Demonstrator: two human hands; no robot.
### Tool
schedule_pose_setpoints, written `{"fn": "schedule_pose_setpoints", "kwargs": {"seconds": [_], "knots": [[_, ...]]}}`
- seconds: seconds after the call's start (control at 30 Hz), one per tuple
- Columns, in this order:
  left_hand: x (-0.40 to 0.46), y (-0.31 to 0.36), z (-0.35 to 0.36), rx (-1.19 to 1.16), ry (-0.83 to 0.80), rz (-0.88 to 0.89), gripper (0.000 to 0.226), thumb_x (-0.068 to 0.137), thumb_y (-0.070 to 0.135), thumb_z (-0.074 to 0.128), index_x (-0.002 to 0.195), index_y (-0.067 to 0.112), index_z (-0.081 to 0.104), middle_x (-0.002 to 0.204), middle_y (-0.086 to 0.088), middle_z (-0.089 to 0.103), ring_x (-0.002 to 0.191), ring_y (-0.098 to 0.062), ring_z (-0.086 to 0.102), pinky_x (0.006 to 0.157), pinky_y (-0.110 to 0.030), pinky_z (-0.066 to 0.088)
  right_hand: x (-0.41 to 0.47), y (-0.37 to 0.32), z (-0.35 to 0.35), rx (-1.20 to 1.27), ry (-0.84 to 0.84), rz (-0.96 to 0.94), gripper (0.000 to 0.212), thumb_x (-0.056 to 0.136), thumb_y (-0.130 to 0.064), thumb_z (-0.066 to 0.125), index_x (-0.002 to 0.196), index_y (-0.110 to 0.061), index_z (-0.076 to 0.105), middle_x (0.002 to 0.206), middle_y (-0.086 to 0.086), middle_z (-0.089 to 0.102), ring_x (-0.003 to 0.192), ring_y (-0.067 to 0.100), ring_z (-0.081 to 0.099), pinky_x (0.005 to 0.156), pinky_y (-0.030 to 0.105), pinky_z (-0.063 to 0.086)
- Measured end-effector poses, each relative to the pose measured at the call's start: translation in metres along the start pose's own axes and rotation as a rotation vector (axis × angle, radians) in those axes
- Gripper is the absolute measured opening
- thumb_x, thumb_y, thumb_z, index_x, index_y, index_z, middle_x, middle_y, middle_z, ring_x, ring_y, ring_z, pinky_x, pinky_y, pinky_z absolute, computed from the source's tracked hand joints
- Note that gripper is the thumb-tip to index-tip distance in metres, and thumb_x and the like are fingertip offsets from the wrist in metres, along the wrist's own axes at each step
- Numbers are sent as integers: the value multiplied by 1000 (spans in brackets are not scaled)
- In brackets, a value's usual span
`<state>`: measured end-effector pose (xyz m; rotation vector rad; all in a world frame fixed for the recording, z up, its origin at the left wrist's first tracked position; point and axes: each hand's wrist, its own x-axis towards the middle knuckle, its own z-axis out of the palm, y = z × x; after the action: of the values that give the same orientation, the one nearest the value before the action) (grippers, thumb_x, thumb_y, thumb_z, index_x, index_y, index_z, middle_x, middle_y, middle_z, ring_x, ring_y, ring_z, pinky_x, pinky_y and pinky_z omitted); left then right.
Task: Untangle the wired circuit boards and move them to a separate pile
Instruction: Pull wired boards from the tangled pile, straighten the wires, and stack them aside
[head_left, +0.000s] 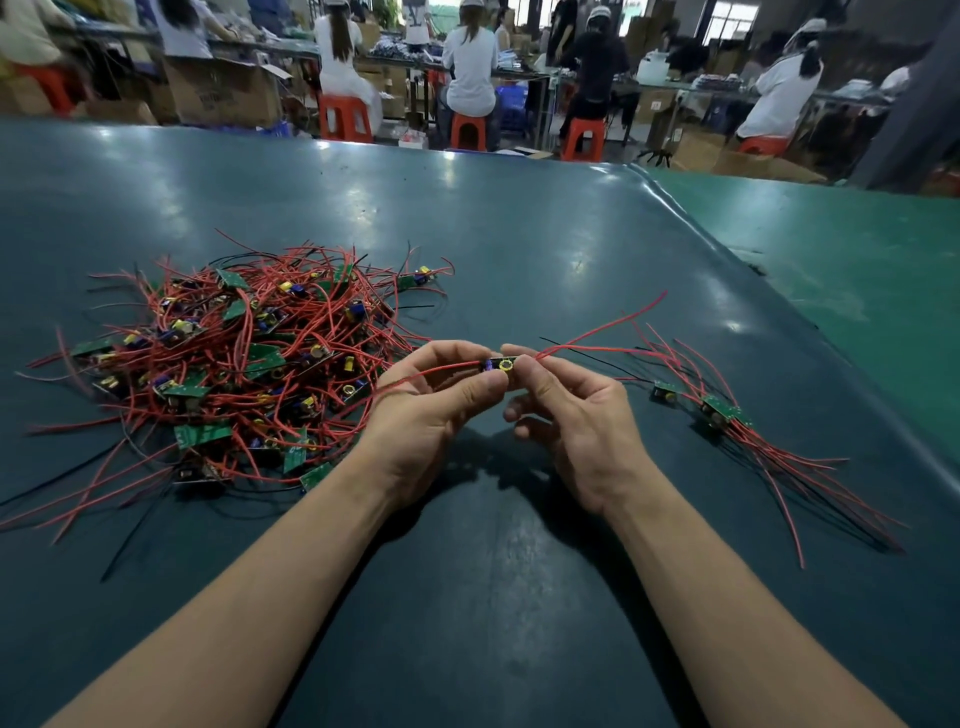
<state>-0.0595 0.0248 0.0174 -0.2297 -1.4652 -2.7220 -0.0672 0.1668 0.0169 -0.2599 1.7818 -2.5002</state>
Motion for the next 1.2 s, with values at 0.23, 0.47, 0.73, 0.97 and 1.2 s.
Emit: {"fn": "schedule_pose_setpoints", "kwargs": {"seconds": [0.23,0.47,0.73,0.97,1.2], "knots": [[-1,0,3,77,14,-123,32,72,13,68,102,5,62,73,-4,66,62,-16,60,61,-22,54,-2,-2,1,-111,45,-81,17,83,-22,70,98,-18,77,87,2,72,70,16,63,47,23,46],[-3,-3,3,211,21,54,30,68,7,73,97,3,66,87,-11,70,75,-17,67,74,-27,56,1,-7,1,75,145,53,17,90,-27,65,85,-19,79,82,-2,73,58,8,62,43,17,42],[-4,-9,3,494,28,224,26,72,-9,76,95,-1,68,78,5,74,73,-6,69,70,-16,53,3,-2,2,-51,222,79,18,89,-20,69,74,-18,79,68,-2,69,51,7,53,40,17,36],[-6,-7,5,478,69,289,25,71,-10,77,95,-4,69,76,5,75,71,-6,69,70,-15,52,11,-6,-3,32,377,-8,15,85,-16,74,71,-11,74,58,-3,59,46,5,46,42,18,34],[-7,-5,6,469,76,293,24,70,-4,80,92,3,73,79,1,76,73,-10,71,70,-18,54,20,-18,-27,189,636,-99,19,86,-6,71,68,-8,66,54,-1,56,41,3,40,37,16,28]]}}
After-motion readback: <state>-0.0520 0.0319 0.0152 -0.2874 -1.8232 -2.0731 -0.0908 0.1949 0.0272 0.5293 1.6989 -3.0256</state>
